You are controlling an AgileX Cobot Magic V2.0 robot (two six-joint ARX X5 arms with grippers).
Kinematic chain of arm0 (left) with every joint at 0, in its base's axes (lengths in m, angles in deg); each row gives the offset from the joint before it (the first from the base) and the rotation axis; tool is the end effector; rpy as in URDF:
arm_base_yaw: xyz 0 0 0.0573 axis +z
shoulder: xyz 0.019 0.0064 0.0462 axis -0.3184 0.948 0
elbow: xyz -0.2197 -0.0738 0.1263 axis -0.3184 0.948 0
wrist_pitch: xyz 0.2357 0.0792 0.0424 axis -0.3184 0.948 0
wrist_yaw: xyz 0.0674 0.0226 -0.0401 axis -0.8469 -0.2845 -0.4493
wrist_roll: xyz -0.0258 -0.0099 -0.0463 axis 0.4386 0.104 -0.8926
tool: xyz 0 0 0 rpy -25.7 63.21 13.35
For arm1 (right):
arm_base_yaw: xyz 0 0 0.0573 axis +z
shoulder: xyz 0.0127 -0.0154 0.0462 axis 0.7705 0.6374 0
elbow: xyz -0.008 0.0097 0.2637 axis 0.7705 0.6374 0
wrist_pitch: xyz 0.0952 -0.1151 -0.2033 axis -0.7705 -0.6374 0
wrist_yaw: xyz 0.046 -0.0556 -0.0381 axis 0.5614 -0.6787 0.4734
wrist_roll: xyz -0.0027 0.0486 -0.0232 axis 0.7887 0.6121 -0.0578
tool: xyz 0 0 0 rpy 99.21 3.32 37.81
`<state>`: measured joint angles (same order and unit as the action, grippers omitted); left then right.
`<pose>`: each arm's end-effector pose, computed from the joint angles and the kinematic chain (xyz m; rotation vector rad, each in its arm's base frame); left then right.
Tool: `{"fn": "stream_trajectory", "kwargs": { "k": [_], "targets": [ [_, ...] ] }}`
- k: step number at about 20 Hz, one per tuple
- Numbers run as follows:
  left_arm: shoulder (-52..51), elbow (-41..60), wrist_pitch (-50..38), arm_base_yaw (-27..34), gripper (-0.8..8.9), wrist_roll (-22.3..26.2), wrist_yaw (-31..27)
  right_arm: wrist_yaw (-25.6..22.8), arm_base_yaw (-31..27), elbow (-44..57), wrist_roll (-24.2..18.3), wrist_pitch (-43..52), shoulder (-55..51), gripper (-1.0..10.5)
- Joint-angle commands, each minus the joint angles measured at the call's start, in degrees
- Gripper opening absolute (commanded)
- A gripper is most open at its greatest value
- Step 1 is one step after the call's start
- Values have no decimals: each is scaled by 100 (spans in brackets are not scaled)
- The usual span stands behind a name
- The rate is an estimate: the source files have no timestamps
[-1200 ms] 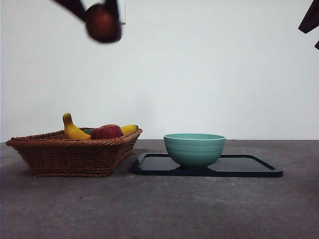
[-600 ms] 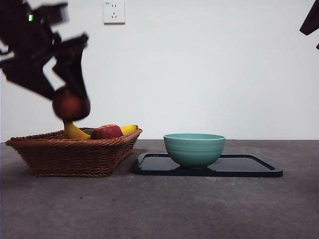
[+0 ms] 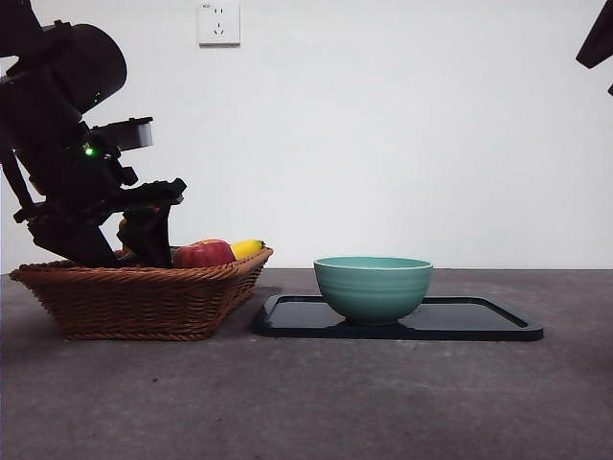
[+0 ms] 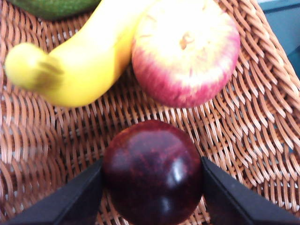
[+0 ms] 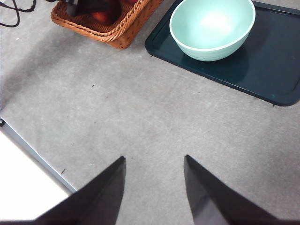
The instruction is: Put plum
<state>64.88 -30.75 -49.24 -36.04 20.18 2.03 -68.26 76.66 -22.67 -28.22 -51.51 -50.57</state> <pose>0.3142 -0.1012 0.1905 0.0825 0.8431 -0.3522 0.1028 0.0607 0.2845 0.0961 0.7713 0.6796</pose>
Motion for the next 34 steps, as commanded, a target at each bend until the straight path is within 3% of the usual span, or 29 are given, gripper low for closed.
{"fn": "stream_trajectory", "kwargs": {
  "k": [1,5,10,17,22,26,34],
  "targets": [
    [144,-35,-37,-17,398,63,-4,-7,39,-50,39,37,26,198],
    [20,-42,114,-28,420,-17,-4,-7,39,-50,39,37,26,198],
    [-1209,-48,553,-57,419,-22,59,-7,39,-50,39,37,26,198],
    [-3412,-48,2243,-61,409,31,1792,-7,39,-50,39,39,26,198],
    [-4050,-48,3274,-66,406,142,2614,-7,39,-50,55,39,26,198],
    [-4065,-48,3807,-66,406,455,2656,-4,39,-50,57,39,26,198],
    [-4065,-48,3825,-66,406,474,2656,-4,39,-50,127,39,31,199]
  ]
}}
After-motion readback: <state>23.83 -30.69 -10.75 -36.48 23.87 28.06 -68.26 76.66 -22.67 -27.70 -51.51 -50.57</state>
